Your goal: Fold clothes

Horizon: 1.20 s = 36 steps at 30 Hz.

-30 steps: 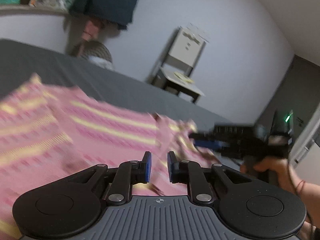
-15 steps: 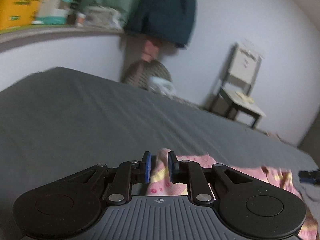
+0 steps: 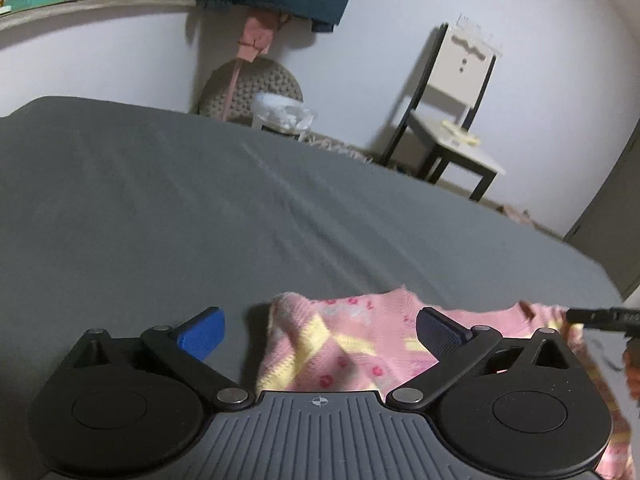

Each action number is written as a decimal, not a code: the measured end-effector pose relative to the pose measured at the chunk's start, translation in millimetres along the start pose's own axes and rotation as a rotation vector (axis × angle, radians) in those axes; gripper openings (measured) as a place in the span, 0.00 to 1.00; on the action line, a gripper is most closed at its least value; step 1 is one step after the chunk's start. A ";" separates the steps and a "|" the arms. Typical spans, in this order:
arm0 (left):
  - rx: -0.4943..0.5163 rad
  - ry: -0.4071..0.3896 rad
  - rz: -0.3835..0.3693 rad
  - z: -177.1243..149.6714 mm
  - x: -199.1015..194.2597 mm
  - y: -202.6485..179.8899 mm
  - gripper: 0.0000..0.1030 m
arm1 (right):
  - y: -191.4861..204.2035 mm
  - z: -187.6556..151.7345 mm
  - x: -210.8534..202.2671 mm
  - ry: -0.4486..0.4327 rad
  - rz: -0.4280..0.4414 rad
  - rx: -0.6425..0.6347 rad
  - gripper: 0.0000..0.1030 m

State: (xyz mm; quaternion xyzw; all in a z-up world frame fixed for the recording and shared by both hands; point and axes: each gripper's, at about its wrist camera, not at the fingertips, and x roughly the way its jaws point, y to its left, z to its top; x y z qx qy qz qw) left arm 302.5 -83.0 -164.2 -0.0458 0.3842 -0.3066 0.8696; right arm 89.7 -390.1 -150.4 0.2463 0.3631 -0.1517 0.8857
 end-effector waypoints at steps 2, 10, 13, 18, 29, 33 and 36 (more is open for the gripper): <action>-0.011 0.018 -0.005 1.7 9.1 1.7 1.00 | 2.9 -1.3 3.1 -0.001 -0.020 -0.015 0.67; -0.009 0.080 0.087 -1.8 35.1 -6.2 0.16 | 8.1 1.1 10.0 0.025 -0.038 -0.044 0.15; 0.026 0.070 0.103 -2.4 34.9 -12.1 0.09 | 14.8 -0.2 -1.2 -0.014 -0.080 -0.109 0.14; 0.056 -0.014 0.083 8.1 1.8 -16.4 0.09 | 21.6 -2.2 -53.4 -0.096 0.003 -0.162 0.14; 0.277 -0.039 -0.031 -29.9 -151.6 -28.7 0.09 | 34.3 -93.8 -188.4 -0.036 0.071 -0.367 0.14; 0.379 0.024 -0.057 -74.3 -207.7 -34.4 0.09 | 18.3 -140.9 -214.4 0.055 0.073 -0.477 0.14; 0.440 0.069 -0.081 -109.2 -232.2 -40.3 0.09 | 11.9 -176.7 -217.1 0.123 0.041 -0.542 0.22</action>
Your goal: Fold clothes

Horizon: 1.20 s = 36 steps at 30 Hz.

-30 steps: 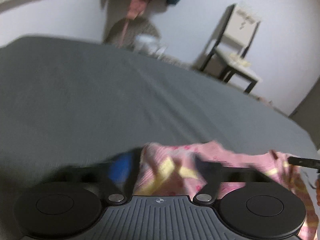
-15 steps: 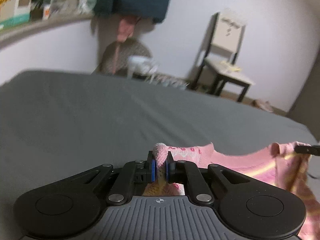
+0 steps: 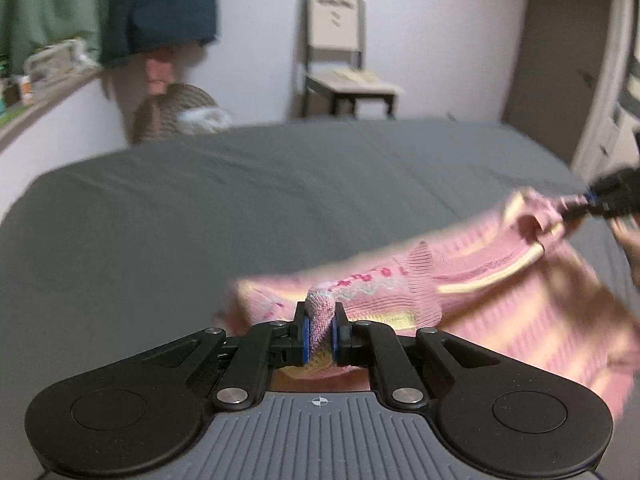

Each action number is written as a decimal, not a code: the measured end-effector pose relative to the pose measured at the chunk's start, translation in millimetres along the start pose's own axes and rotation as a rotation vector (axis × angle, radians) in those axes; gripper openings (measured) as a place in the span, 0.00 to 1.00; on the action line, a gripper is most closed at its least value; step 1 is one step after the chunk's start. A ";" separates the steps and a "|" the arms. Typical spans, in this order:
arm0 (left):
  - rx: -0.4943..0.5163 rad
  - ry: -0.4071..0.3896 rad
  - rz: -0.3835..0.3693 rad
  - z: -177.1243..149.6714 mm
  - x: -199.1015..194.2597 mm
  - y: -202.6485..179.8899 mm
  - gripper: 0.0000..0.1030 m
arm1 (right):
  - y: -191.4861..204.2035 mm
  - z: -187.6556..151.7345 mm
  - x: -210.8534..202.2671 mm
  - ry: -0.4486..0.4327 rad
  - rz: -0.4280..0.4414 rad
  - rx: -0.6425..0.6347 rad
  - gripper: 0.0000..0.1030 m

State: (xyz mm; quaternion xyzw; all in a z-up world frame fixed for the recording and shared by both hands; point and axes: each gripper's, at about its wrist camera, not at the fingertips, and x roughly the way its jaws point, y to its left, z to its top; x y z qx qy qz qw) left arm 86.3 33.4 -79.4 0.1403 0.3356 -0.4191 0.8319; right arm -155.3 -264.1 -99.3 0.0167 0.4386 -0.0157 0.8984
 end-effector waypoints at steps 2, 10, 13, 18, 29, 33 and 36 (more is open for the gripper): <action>0.056 0.025 0.001 -19.3 -5.5 -13.6 0.10 | 17.5 -13.6 1.2 0.028 -0.054 -0.106 0.37; 0.707 0.087 0.184 -41.2 -8.6 -67.7 0.42 | 90.4 -40.6 1.2 -0.024 -0.256 -0.774 0.50; 0.954 0.039 0.241 -50.3 -12.1 -87.4 0.90 | 107.4 -51.8 16.2 0.003 -0.298 -0.979 0.50; 1.251 0.039 0.306 -67.3 -3.4 -112.1 0.90 | 118.3 -70.2 42.0 0.010 -0.384 -1.202 0.43; 1.464 0.207 0.233 -73.2 23.8 -130.1 0.08 | 107.6 -54.0 47.7 -0.082 -0.417 -1.193 0.09; 1.320 0.064 0.271 -46.6 -1.1 -117.6 0.08 | 100.4 -45.4 14.6 -0.184 -0.374 -1.130 0.09; 1.343 -0.030 0.218 -49.8 -20.2 -109.5 0.08 | 99.6 -67.6 25.2 -0.051 -0.313 -1.206 0.12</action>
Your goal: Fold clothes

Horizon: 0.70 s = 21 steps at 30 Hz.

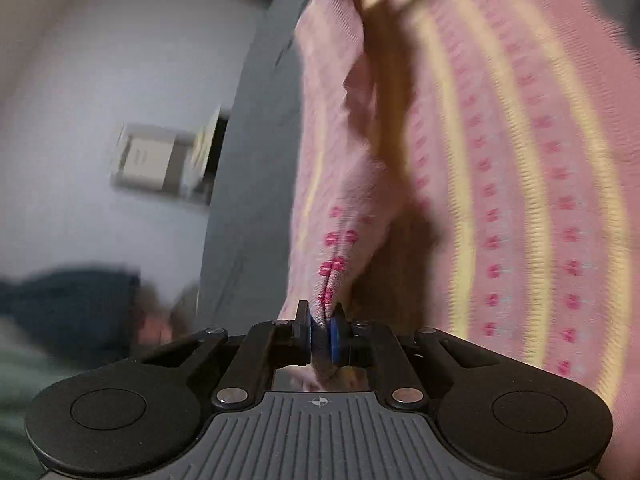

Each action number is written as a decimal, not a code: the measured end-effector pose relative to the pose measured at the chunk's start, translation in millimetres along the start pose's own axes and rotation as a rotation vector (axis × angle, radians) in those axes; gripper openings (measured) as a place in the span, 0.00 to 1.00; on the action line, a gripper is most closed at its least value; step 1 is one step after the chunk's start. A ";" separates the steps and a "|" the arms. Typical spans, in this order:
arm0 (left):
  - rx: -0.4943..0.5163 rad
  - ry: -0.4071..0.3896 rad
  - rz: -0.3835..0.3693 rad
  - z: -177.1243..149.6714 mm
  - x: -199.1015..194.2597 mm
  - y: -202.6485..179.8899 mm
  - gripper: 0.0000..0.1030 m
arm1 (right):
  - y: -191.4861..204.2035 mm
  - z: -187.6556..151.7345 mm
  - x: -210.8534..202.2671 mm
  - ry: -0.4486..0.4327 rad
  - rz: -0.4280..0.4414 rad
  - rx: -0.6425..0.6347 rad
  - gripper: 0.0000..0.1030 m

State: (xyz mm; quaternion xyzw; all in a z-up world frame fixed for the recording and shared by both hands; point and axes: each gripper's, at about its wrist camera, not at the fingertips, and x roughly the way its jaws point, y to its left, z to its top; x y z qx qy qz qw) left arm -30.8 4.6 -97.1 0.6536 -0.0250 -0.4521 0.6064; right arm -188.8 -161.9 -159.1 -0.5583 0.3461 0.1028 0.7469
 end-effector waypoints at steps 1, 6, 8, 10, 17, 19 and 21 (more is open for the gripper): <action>0.038 -0.025 -0.015 -2.7 -4.1 -6.3 0.08 | 9.2 -2.0 4.5 0.023 0.034 -0.034 0.14; 0.028 0.043 -0.179 -3.6 1.8 -31.0 0.10 | 8.5 -10.8 2.4 -0.001 0.087 -0.012 0.37; -0.058 0.030 -0.210 -7.6 -3.0 -23.9 0.11 | -17.6 -18.0 -3.9 -0.055 0.151 0.116 0.52; -0.212 0.006 -0.265 -15.3 -6.4 -3.8 0.21 | -49.7 -27.6 -7.3 -0.092 0.212 0.263 0.54; -0.854 -0.047 -0.249 -73.4 5.4 68.3 0.90 | -148.2 -66.7 36.4 0.021 0.212 0.915 0.67; -0.973 -0.013 -0.266 -83.2 25.2 84.6 0.90 | -161.3 -84.3 54.2 0.085 0.226 1.086 0.68; -1.049 0.018 -0.276 -92.4 44.2 95.9 0.90 | -169.5 -101.6 70.7 0.152 0.237 1.211 0.68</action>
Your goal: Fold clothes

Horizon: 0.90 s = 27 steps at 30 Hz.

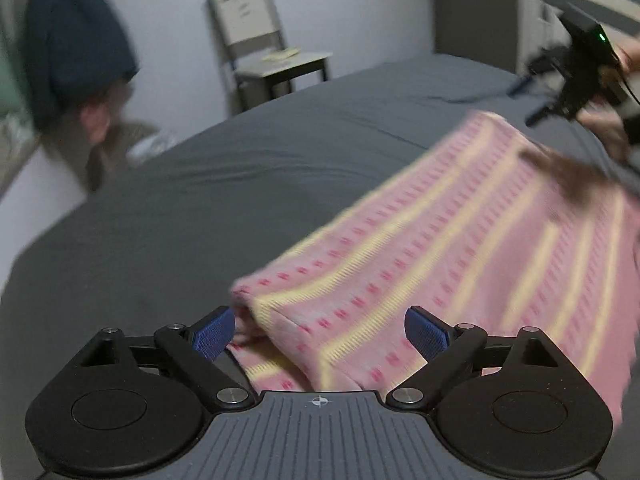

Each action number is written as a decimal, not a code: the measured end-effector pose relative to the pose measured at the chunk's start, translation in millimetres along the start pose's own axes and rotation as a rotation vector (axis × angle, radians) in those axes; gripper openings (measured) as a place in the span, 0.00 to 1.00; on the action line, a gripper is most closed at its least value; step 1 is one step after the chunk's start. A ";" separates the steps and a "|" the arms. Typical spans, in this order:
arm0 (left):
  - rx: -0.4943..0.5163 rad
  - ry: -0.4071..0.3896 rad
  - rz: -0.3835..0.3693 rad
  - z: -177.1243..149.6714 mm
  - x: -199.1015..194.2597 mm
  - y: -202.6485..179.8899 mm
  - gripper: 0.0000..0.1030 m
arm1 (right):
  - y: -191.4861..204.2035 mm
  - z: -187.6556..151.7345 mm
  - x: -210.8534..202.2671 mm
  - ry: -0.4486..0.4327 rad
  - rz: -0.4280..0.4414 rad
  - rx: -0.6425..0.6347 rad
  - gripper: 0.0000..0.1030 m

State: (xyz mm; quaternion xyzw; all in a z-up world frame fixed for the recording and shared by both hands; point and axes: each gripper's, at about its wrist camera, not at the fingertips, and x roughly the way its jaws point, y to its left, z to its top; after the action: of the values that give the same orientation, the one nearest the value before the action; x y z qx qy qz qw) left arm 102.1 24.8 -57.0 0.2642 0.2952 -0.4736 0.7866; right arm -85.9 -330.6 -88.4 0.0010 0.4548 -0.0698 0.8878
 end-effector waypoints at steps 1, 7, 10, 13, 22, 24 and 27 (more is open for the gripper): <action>-0.033 0.013 0.014 3.0 10.0 8.1 0.90 | -9.6 -1.7 4.6 0.023 -0.001 0.043 0.69; -0.387 0.101 0.041 9.8 82.6 73.7 0.90 | -41.5 13.8 39.3 0.101 0.078 0.167 0.69; -0.555 0.136 -0.058 0.0 108.9 94.5 0.90 | -46.9 17.8 55.0 0.124 0.139 0.213 0.69; -0.479 0.206 -0.096 -2.5 128.2 89.8 0.90 | -47.3 15.9 70.9 0.159 0.171 0.206 0.69; -0.405 0.244 -0.047 -14.0 144.5 73.9 0.89 | -45.7 5.0 70.1 0.113 0.238 0.185 0.44; -0.379 0.243 -0.038 -15.2 143.4 66.7 0.87 | -43.9 4.7 68.4 0.109 0.235 0.184 0.38; -0.385 0.231 -0.036 -17.1 138.7 64.7 0.71 | -40.0 2.9 63.4 0.093 0.224 0.184 0.29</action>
State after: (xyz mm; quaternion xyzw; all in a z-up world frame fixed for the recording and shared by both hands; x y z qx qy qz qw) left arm 209.0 -18.4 -159.1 0.1564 0.4730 -0.3889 0.7750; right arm -52.0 -378.1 -135.5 0.1365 0.4844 -0.0117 0.8641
